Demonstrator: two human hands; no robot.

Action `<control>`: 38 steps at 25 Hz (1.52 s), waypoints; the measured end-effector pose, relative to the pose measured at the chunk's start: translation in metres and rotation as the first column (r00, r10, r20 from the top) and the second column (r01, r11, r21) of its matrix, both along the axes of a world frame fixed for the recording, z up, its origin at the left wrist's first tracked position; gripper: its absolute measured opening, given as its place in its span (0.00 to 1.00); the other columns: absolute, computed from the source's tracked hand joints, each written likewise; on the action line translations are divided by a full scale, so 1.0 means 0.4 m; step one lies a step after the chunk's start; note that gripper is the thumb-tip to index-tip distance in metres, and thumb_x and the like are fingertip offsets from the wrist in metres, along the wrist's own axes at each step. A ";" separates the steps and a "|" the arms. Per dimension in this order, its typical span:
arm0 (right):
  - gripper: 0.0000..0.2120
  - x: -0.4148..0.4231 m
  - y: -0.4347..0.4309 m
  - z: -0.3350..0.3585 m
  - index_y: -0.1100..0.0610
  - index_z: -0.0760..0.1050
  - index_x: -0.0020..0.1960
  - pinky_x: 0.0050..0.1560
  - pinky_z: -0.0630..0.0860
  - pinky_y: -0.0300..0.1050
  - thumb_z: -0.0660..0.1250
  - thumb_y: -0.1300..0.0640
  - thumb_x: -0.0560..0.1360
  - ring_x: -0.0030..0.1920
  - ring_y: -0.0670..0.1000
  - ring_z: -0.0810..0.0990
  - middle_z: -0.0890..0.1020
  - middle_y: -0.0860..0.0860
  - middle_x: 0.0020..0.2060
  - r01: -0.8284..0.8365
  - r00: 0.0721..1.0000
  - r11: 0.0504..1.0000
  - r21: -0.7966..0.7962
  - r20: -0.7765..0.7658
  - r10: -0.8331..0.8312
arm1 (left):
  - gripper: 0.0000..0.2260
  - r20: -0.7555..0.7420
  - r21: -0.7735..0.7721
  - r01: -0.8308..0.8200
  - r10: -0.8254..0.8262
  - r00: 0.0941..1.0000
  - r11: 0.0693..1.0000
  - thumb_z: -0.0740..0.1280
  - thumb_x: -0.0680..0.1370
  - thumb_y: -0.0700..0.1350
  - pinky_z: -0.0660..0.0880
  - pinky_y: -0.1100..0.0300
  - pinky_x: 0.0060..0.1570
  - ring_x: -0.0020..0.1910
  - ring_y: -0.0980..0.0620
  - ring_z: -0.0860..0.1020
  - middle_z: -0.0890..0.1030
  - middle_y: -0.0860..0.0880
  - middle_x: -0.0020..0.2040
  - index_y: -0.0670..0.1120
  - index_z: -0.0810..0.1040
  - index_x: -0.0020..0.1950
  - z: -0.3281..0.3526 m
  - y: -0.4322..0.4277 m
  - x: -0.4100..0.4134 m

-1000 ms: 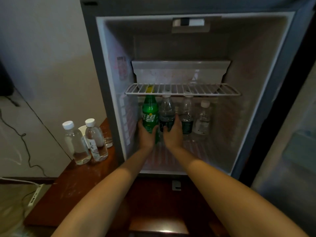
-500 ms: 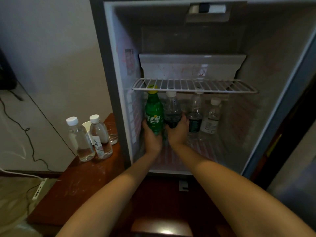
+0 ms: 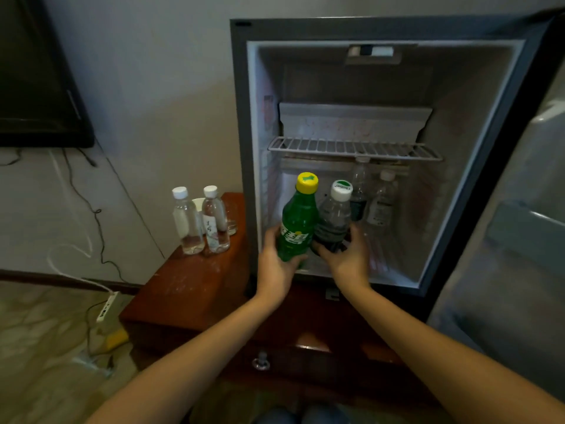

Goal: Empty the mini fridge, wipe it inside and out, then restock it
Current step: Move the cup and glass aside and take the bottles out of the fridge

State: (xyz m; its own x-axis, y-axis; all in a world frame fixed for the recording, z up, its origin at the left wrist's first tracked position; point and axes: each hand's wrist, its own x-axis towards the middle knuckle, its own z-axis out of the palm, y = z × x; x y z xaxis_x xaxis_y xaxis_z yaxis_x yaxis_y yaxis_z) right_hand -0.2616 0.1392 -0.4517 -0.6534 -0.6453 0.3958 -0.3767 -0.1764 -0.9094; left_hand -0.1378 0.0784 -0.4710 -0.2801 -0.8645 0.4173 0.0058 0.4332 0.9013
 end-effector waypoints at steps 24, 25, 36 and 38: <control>0.33 0.428 -0.138 -0.043 0.53 0.69 0.66 0.62 0.73 0.47 0.78 0.57 0.64 0.59 0.46 0.74 0.76 0.49 0.59 -0.284 0.942 0.925 0.250 -0.106 0.318 | 0.34 0.213 0.149 -0.463 0.428 0.878 0.874 0.74 0.71 0.37 0.68 0.50 0.64 0.66 0.43 0.71 0.73 0.43 0.66 0.42 0.59 0.71 -0.048 -0.264 0.517; 0.32 0.435 -0.154 -0.043 0.53 0.69 0.66 0.62 0.72 0.45 0.78 0.59 0.66 0.58 0.46 0.74 0.75 0.50 0.60 -0.270 0.945 0.926 0.264 -0.111 0.308 | 0.34 0.218 0.143 -0.464 0.429 0.876 0.874 0.74 0.71 0.37 0.68 0.51 0.64 0.66 0.43 0.71 0.73 0.43 0.66 0.42 0.59 0.71 -0.056 -0.275 0.513; 0.34 0.482 -0.371 -0.042 0.56 0.61 0.72 0.67 0.66 0.45 0.73 0.60 0.71 0.67 0.52 0.69 0.67 0.52 0.67 -0.198 0.959 0.917 0.347 -0.125 0.255 | 0.35 0.299 0.104 -0.390 0.345 0.889 0.915 0.74 0.71 0.39 0.68 0.53 0.64 0.68 0.45 0.70 0.71 0.43 0.68 0.42 0.57 0.72 -0.084 -0.378 0.501; 0.35 0.488 -0.409 -0.046 0.57 0.60 0.73 0.68 0.64 0.44 0.73 0.60 0.71 0.68 0.53 0.68 0.67 0.53 0.68 -0.186 0.956 0.920 0.343 -0.152 0.250 | 0.36 0.280 0.121 -0.370 0.326 0.903 0.921 0.73 0.71 0.38 0.68 0.55 0.63 0.68 0.46 0.69 0.70 0.44 0.69 0.43 0.56 0.73 -0.086 -0.395 0.495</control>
State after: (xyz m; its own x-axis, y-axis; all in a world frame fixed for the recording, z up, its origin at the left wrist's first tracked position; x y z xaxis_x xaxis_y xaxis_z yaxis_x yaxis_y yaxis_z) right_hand -0.0664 -0.0244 -0.4702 -0.4151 -0.8763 0.2446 -0.5328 0.0163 -0.8461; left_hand 0.0601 -0.0795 -0.5052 -0.0245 -0.9764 0.2147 -0.3519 0.2094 0.9123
